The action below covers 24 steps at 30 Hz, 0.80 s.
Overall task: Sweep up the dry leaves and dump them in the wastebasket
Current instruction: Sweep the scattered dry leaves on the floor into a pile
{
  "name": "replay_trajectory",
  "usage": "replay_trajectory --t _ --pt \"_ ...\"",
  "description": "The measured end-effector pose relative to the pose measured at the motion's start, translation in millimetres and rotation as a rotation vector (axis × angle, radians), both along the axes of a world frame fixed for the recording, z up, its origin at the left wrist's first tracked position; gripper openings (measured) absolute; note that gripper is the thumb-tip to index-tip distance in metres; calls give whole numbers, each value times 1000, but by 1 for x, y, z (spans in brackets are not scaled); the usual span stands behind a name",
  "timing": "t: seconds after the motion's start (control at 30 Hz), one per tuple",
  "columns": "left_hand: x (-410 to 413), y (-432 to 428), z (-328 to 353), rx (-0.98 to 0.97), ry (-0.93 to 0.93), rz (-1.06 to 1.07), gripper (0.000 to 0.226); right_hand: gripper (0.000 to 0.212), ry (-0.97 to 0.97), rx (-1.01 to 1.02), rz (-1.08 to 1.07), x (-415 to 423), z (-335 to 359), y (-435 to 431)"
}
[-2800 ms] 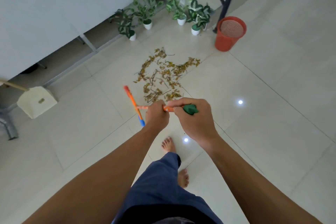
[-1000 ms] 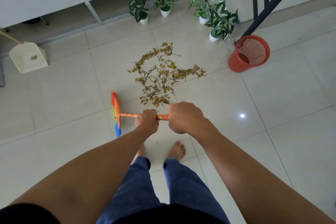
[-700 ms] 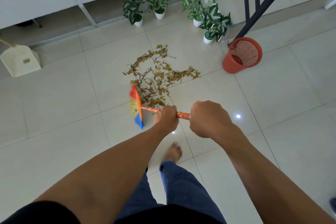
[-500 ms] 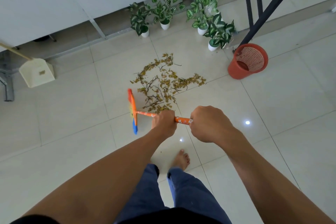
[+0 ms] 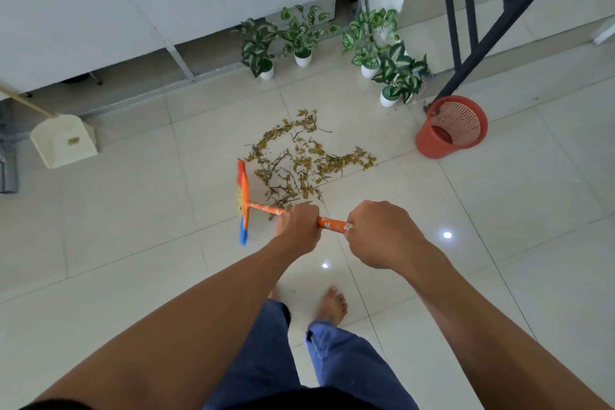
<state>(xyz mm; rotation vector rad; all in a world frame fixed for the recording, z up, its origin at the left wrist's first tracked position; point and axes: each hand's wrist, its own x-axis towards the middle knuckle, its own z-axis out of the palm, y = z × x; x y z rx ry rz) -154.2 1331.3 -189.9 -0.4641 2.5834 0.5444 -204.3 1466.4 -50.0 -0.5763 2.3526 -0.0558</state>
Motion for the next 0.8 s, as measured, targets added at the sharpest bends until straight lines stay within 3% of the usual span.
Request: replay_trajectory --t 0.07,0.17,0.23,0.37,0.43,0.6,0.7,0.8 --pt "5 -26 4 -44 -9 -6 13 15 -113 -48 -21 -2 -1 -19" --pt "15 -74 5 -132 -63 -40 11 28 -489 -174 -217 1 -5 -56" --pt "20 -108 3 -183 -114 -47 9 27 -602 -195 -262 3 -13 -87" --pt "12 -163 -11 -210 -151 -46 7 19 -479 -208 -262 1 -39 -142" --pt "1 -176 -20 -167 -154 -61 7 26 -408 -164 -228 -2 -47 -160" --pt "-43 -163 -28 10 -86 -124 16 21 -217 -11 -207 -23 -39 -166" --pt "-70 -162 -21 41 -48 -211 25 29 -227 5 -289 -48 -16 -162" --pt "-85 -184 -13 -8 -54 -247 20 26 -314 -91 -396 -65 -5 -171"
